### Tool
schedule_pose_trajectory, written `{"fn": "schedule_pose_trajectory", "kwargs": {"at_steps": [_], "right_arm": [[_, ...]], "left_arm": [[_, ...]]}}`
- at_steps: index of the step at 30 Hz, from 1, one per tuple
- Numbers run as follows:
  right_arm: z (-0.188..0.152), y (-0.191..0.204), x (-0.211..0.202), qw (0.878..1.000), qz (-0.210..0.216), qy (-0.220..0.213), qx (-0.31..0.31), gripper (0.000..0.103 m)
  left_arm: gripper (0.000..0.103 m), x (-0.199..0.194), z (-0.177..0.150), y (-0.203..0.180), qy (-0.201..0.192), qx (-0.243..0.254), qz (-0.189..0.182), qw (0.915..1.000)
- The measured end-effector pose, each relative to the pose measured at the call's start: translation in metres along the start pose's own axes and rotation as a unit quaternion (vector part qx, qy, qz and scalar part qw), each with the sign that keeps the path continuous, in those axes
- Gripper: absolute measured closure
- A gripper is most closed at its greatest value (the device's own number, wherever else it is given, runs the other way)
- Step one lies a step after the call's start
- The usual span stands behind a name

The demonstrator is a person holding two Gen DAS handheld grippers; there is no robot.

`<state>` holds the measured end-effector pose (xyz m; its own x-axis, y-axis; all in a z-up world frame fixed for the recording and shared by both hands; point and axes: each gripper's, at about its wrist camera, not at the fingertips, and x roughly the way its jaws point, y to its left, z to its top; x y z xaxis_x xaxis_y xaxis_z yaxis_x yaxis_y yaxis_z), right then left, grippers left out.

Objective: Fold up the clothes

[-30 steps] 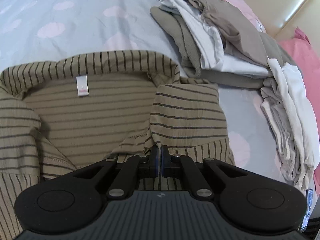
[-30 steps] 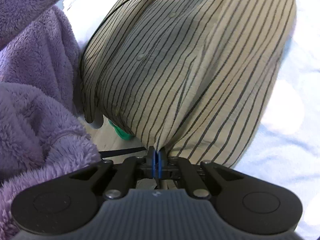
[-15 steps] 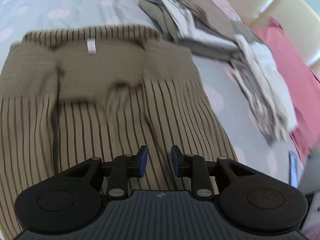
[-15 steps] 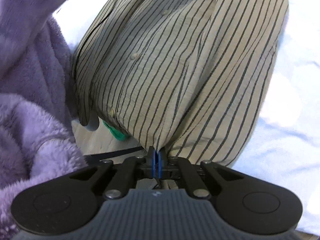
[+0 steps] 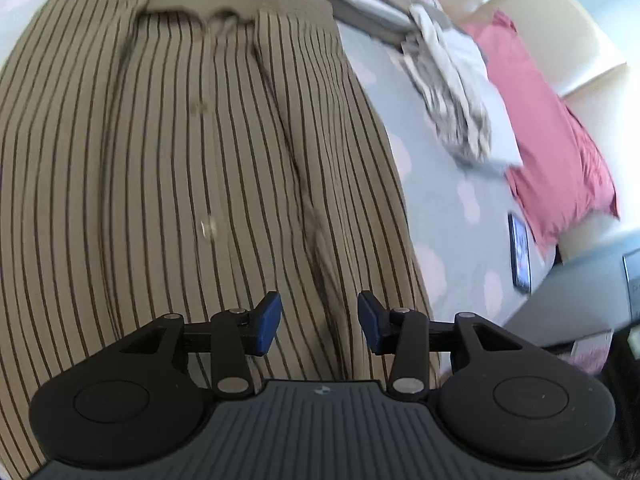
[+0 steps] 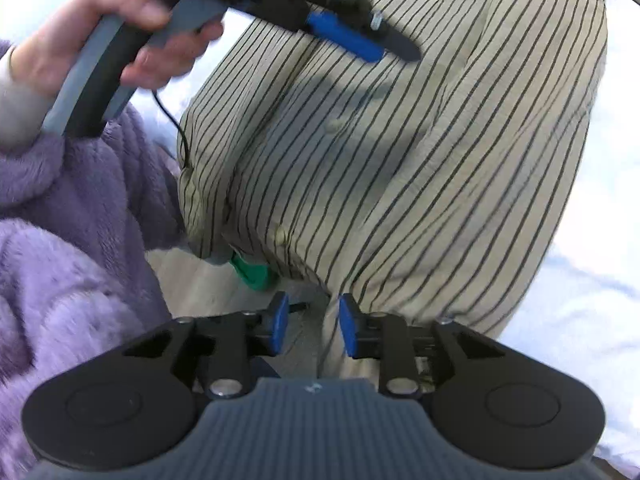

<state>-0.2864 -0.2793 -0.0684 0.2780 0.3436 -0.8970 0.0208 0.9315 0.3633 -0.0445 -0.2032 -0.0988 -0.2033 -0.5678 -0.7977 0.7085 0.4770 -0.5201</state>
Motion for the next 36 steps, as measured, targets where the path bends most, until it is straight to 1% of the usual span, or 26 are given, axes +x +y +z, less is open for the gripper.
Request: {"fn": "schedule_pose_trajectory", "kwargs": {"at_steps": [2, 5, 8, 11, 14, 19, 20, 21, 22, 24, 25, 26, 28, 30, 33, 36], "right_arm": [[-0.005, -0.003, -0.004, 1.000, -0.017, -0.007, 0.003, 0.071], [-0.016, -0.021, -0.020, 0.997, -0.072, -0.029, 0.028, 0.071], [-0.030, -0.046, -0.031, 0.990, -0.124, -0.043, 0.058, 0.071], [-0.043, -0.061, -0.030, 0.987, -0.135, -0.042, 0.078, 0.071], [-0.050, -0.070, -0.025, 0.989, -0.121, -0.028, 0.081, 0.071], [-0.046, -0.080, -0.003, 0.987, -0.124, -0.012, 0.101, 0.072], [-0.043, -0.083, 0.001, 0.987, -0.124, -0.007, 0.104, 0.076], [-0.041, -0.085, 0.006, 0.987, -0.123, -0.002, 0.107, 0.095], [-0.039, -0.087, 0.008, 0.987, -0.120, 0.001, 0.112, 0.102], [-0.039, -0.091, 0.011, 0.986, -0.110, 0.007, 0.124, 0.102], [-0.040, -0.093, 0.011, 0.986, -0.100, 0.012, 0.135, 0.102], [-0.042, -0.095, 0.012, 0.985, -0.088, 0.018, 0.147, 0.102], [-0.050, -0.098, 0.016, 0.982, -0.051, 0.038, 0.180, 0.103], [-0.058, -0.097, 0.024, 0.979, -0.027, 0.061, 0.192, 0.103], [-0.064, -0.091, 0.033, 0.977, -0.012, 0.087, 0.194, 0.103], [-0.067, -0.082, 0.038, 0.976, -0.009, 0.103, 0.189, 0.103]], "left_arm": [[0.063, 0.003, -0.014, -0.007, 0.013, 0.011, -0.004, 0.9999], [0.063, 0.014, -0.030, -0.020, 0.039, 0.039, 0.000, 0.9985], [0.063, 0.024, -0.042, -0.031, 0.074, 0.062, -0.002, 0.9953], [0.063, 0.029, -0.054, -0.041, 0.101, 0.085, 0.003, 0.9912], [0.063, 0.036, -0.063, -0.047, 0.119, 0.097, 0.006, 0.9881], [0.063, 0.051, -0.073, -0.053, 0.142, 0.105, 0.006, 0.9843], [0.063, 0.053, -0.075, -0.052, 0.145, 0.110, 0.008, 0.9833], [0.069, 0.055, -0.077, -0.052, 0.147, 0.116, 0.008, 0.9824], [0.083, 0.056, -0.079, -0.052, 0.149, 0.123, 0.007, 0.9813], [0.096, 0.058, -0.081, -0.052, 0.152, 0.133, 0.008, 0.9793], [0.100, 0.058, -0.082, -0.052, 0.152, 0.136, 0.008, 0.9789], [0.101, 0.057, -0.083, -0.052, 0.152, 0.140, 0.008, 0.9784], [0.102, 0.054, -0.083, -0.053, 0.153, 0.148, 0.006, 0.9770], [0.102, 0.050, -0.084, -0.054, 0.154, 0.155, 0.011, 0.9758], [0.103, 0.046, -0.085, -0.055, 0.155, 0.163, 0.030, 0.9739], [0.103, 0.044, -0.087, -0.055, 0.156, 0.164, 0.053, 0.9726]]}}
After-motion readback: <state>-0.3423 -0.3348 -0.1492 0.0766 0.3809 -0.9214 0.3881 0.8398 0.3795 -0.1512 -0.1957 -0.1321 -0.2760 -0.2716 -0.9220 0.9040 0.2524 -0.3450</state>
